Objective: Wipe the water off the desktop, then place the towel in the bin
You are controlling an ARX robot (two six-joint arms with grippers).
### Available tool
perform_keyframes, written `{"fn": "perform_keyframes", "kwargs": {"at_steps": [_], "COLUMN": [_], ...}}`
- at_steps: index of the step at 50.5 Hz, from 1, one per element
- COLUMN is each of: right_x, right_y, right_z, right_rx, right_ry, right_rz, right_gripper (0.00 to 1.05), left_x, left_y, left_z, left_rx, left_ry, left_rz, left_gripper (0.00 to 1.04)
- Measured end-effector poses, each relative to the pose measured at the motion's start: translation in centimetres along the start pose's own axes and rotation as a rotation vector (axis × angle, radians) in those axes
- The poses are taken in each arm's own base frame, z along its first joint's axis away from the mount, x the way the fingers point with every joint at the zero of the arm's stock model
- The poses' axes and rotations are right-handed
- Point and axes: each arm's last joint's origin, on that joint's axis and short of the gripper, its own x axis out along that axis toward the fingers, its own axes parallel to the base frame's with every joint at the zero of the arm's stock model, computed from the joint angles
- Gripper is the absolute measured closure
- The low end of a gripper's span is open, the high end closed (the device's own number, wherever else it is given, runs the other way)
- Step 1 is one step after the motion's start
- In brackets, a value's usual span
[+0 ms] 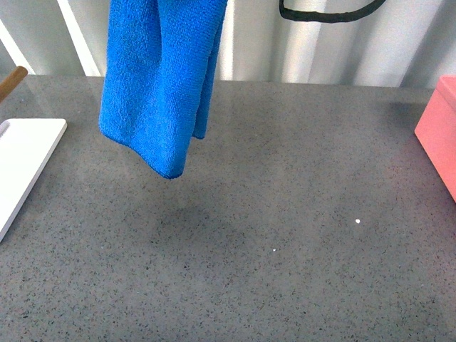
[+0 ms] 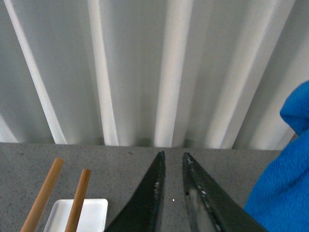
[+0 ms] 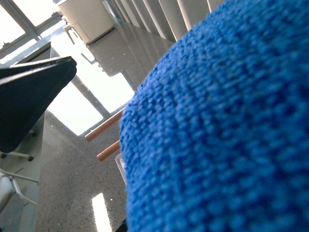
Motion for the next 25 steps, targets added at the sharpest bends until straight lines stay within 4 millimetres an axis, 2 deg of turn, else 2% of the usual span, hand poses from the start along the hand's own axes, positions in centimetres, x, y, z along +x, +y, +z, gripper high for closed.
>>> {"fn": "perform_keyframes", "kwargs": {"at_steps": [4,25], "right_x": [-0.3,-1.5], "right_y": [-0.1,-0.5], "right_z": [-0.3,-0.4], "right_rx": [0.005,0.014], "right_ry": [0.002,-0.003], "right_rz": [-0.004,-0.026], "right_gripper": [0.97,0.97], "left_x": [-1.4,-6.3], "left_y": [0.4,2.2], "left_z": [-0.9,-3.5], "left_rx": [0.003,0.012], "left_ry": [0.001,-0.002], "left_rz": [-0.006,-0.016], "left_gripper": [1.02,1.01]}}
